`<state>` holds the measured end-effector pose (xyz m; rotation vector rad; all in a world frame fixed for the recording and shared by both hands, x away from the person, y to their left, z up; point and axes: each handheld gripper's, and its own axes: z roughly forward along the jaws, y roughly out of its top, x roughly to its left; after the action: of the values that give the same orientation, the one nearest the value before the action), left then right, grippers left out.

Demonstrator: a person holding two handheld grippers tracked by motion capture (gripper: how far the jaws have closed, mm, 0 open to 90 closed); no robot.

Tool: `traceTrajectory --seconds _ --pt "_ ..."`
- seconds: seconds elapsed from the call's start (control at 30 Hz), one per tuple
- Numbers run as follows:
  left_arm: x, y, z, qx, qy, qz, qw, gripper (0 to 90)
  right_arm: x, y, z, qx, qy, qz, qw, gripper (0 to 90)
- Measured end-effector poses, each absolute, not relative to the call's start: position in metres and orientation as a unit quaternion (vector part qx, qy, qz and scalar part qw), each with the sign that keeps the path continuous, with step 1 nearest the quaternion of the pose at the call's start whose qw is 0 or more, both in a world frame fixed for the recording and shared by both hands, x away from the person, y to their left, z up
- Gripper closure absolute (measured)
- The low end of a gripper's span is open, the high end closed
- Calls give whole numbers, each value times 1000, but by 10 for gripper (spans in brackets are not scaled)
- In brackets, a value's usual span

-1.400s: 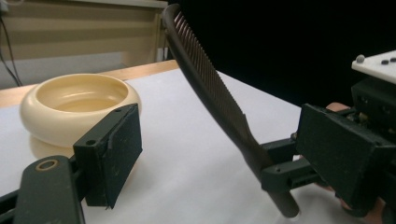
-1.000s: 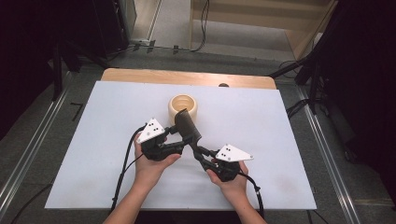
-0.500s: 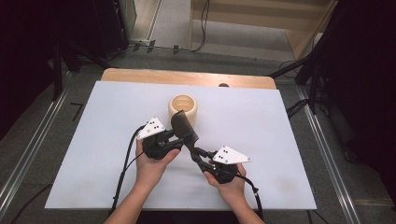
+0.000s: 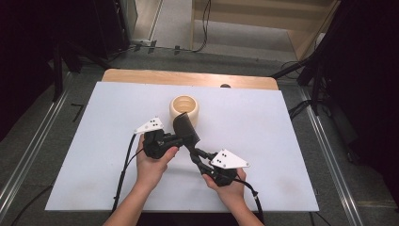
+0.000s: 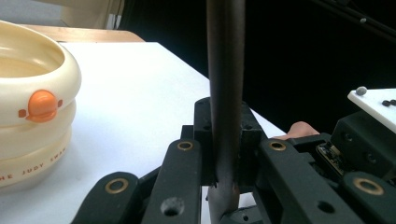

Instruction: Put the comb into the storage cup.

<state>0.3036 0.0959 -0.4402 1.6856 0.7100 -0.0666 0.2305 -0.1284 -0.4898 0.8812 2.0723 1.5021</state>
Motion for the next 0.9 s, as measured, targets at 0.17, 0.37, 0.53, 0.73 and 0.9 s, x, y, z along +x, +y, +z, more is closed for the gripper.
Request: traceTrajectory --seconds 0.17,0.37,0.53,0.73,0.9 --pt "303 97 -438 736 305 -7 604 838 234 -130 -492 304 748 550 214 546" --pt "303 99 -435 736 302 8 605 839 237 -130 -496 273 748 558 235 432" --pt "304 100 -430 737 297 16 607 839 238 -137 -496 289 741 566 217 321" --pt "304 102 -426 737 294 27 609 840 239 -156 -494 311 737 570 188 125" --pt "305 103 -423 738 292 32 608 839 237 -173 -496 330 719 582 186 63"
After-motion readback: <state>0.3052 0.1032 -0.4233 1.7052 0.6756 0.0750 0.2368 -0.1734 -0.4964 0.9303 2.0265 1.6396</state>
